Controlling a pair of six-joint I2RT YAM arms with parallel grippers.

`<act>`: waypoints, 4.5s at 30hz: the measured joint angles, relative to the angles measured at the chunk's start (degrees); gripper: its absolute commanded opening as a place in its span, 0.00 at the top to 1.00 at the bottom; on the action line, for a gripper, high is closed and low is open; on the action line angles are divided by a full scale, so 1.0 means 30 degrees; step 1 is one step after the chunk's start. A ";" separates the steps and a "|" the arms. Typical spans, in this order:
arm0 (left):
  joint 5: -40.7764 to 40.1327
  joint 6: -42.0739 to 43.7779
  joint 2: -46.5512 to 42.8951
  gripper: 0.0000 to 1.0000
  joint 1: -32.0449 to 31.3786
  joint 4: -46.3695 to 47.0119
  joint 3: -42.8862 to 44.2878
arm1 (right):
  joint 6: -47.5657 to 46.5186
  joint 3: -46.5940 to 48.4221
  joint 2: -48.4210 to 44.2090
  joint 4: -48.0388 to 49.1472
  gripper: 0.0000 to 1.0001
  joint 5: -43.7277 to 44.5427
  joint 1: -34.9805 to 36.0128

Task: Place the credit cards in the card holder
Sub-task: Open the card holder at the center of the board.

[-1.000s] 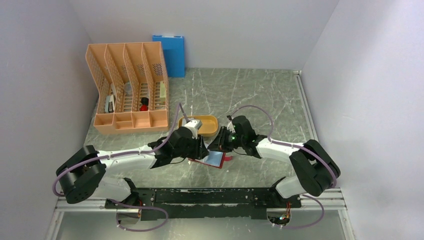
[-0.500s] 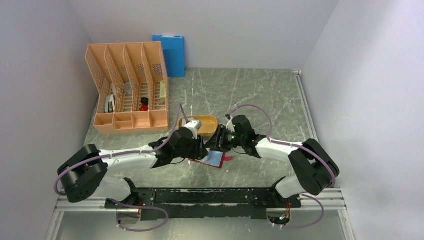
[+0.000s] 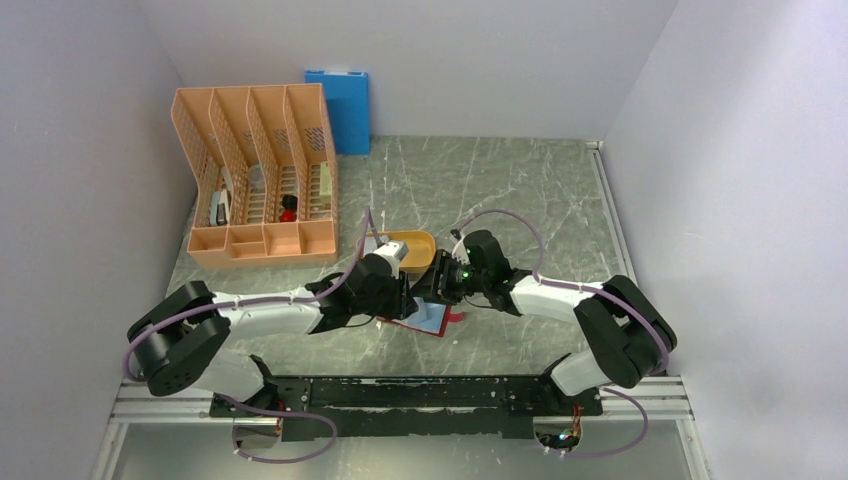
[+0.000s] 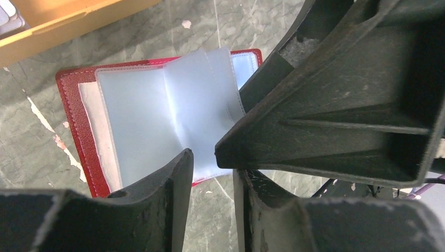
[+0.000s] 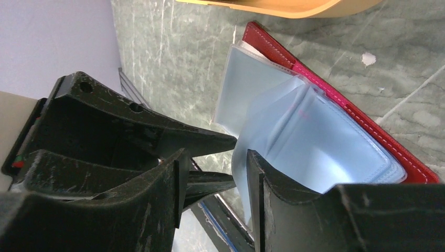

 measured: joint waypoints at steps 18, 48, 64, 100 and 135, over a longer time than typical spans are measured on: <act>-0.0087 -0.0138 0.1224 0.95 0.0000 0.0080 0.0000 | 0.0058 -0.0058 -0.0204 -0.0131 0.53 0.0146 -0.0080; -0.0597 -0.0160 0.1464 0.95 0.0022 0.0080 0.0000 | -0.0415 -0.2557 -0.4371 -0.2361 0.73 0.0597 -0.0379; -0.0321 0.0124 0.0692 0.52 -0.0051 0.0131 0.0452 | -0.1100 -0.2557 -0.5778 -0.5064 0.55 0.3650 -0.0758; -0.5916 0.2127 0.5799 0.93 -0.2900 -0.4969 0.5821 | -0.2790 -0.2550 -0.7526 -0.7861 0.57 0.5421 -0.1188; -0.5887 0.0969 0.5027 0.95 -0.2871 -0.4335 0.4809 | -0.3286 -0.0182 -0.1698 -0.5661 0.88 0.5078 0.1858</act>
